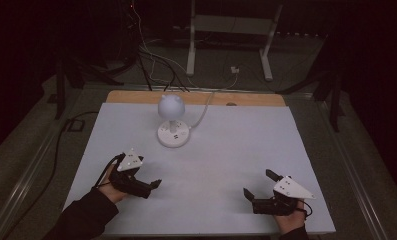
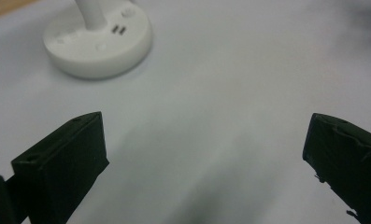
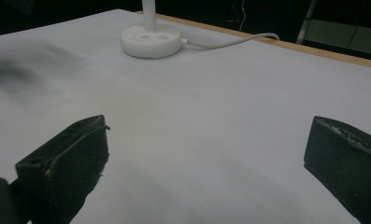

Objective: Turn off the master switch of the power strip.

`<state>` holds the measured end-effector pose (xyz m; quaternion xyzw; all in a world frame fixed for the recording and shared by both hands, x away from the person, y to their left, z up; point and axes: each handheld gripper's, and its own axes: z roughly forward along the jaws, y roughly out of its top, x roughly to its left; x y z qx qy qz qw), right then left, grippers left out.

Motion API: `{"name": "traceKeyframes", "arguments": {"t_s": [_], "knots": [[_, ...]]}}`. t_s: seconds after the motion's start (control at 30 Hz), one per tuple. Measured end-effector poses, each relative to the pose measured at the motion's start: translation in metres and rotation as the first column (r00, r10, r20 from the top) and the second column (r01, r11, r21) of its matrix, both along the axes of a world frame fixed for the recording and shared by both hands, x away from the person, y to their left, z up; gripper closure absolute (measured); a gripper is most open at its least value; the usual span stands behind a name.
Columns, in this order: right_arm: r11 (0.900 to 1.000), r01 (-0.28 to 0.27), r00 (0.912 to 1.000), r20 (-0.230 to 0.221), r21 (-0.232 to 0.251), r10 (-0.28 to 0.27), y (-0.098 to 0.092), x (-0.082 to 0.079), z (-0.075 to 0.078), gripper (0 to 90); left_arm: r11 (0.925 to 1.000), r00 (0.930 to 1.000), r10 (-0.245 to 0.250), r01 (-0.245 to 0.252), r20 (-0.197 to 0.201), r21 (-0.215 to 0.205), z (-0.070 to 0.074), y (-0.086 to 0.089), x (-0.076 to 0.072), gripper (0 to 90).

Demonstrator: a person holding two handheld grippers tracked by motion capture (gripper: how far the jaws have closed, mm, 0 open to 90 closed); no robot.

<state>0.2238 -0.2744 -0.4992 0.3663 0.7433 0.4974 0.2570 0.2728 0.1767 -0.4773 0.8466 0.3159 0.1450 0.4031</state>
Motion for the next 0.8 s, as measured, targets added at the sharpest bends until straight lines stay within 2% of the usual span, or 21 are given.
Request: {"name": "traceKeyframes", "arguments": {"t_s": [0.07, 0.17, 0.27, 0.53, 0.8], "knots": [[1.0, -0.002, 1.0, 0.001, 0.0, 0.002, 0.0, 0.0, 0.0, 0.0, 0.9999, 1.0, -0.007, 0.007, -0.002, 0.01, -0.003, 0.003, -0.003, 0.4], [1.0, -0.001, 1.0, 0.001, -0.001, 0.001, 0.0, 0.0, 0.0, 0.0, 1.0, 0.9999, -0.006, 0.006, -0.015, -0.003, -0.008, 0.009, -0.008, 0.4], [1.0, -0.001, 1.0, 0.001, 0.0, 0.001, 0.0, 0.0, 0.0, 0.0, 0.9999, 0.9996, -0.014, 0.014, -0.023, 0.003, -0.013, 0.013, -0.013, 0.3], [1.0, -0.001, 1.0, 0.002, -0.003, 0.001, 0.0, 0.0, 0.0, 0.0, 0.9999, 0.999, -0.005, 0.005, -0.044, 0.011, -0.025, 0.029, -0.025, 0.4], [1.0, -0.001, 1.0, 0.0, -0.011, 0.001, 0.0, 0.001, -0.001, 0.0, 0.9997, 0.9985, -0.019, 0.018, -0.051, -0.018, -0.036, 0.045, -0.036, 0.4]]}}
